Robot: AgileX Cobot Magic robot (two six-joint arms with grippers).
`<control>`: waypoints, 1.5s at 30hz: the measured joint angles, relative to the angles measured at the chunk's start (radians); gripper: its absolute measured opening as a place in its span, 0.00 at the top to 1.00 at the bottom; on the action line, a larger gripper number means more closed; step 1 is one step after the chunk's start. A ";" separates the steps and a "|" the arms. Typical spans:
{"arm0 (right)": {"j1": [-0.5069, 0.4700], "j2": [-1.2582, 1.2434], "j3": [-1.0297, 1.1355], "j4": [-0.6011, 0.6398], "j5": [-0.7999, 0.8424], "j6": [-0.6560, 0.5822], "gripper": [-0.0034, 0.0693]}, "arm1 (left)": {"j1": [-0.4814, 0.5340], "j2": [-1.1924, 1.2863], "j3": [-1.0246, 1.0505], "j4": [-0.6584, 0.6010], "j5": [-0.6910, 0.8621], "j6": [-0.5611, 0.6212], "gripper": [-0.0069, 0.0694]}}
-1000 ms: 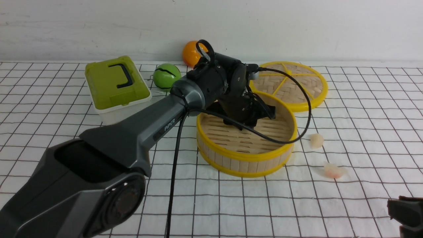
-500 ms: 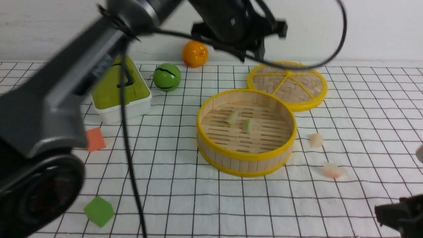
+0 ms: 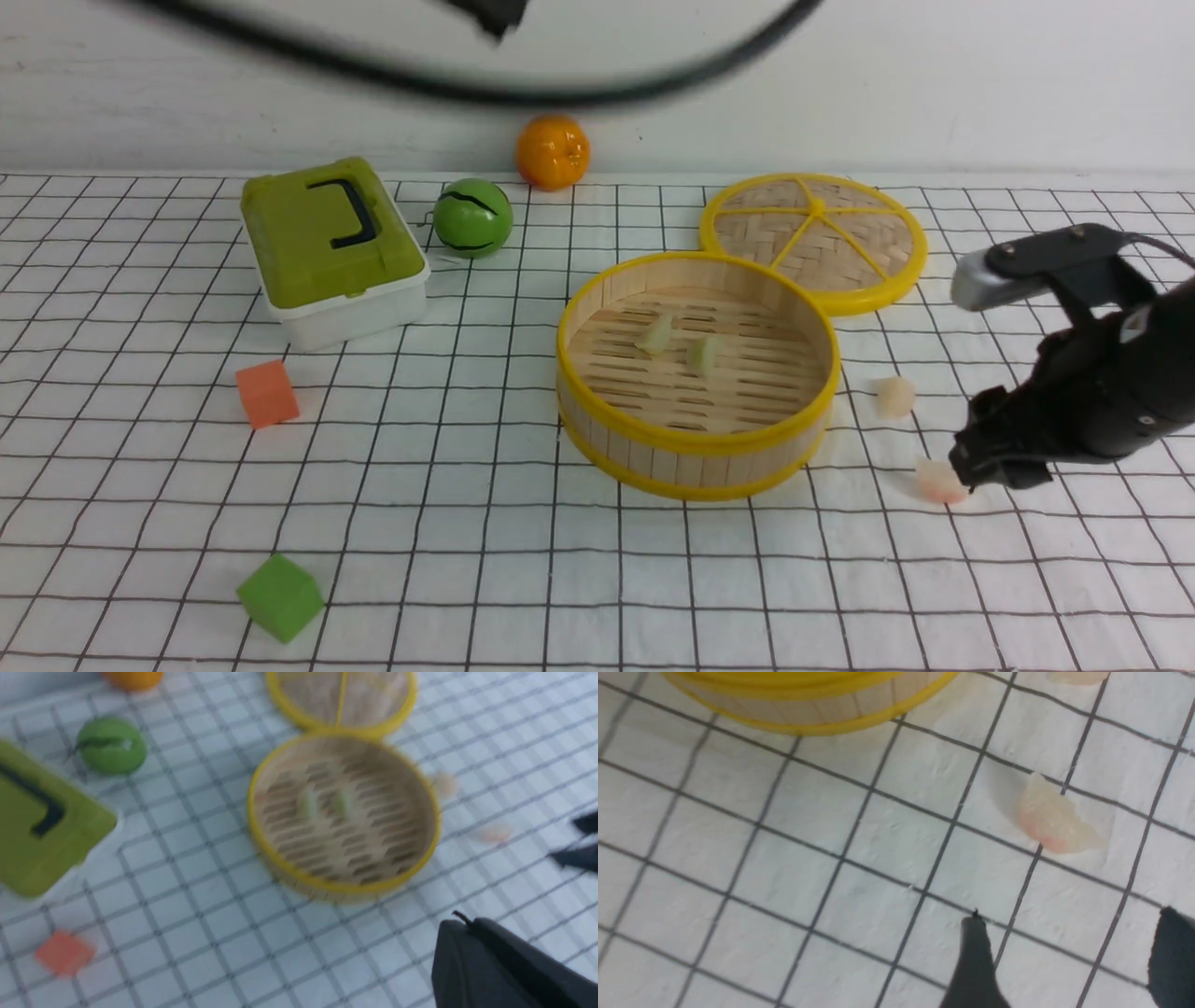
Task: Put the dumplings into the steamer on the table with the white tablecloth.
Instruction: 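Place the dumpling into the bamboo steamer basket with the left gripper, then reach for and grasp a dumpling lying on the table beside the steamer, then place the dumpling in the bamboo steamer basket with the right gripper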
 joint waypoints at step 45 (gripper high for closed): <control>0.232 0.345 -0.350 0.897 -0.269 -0.404 0.70 | 0.001 -1.146 1.383 0.208 -0.201 -0.113 0.92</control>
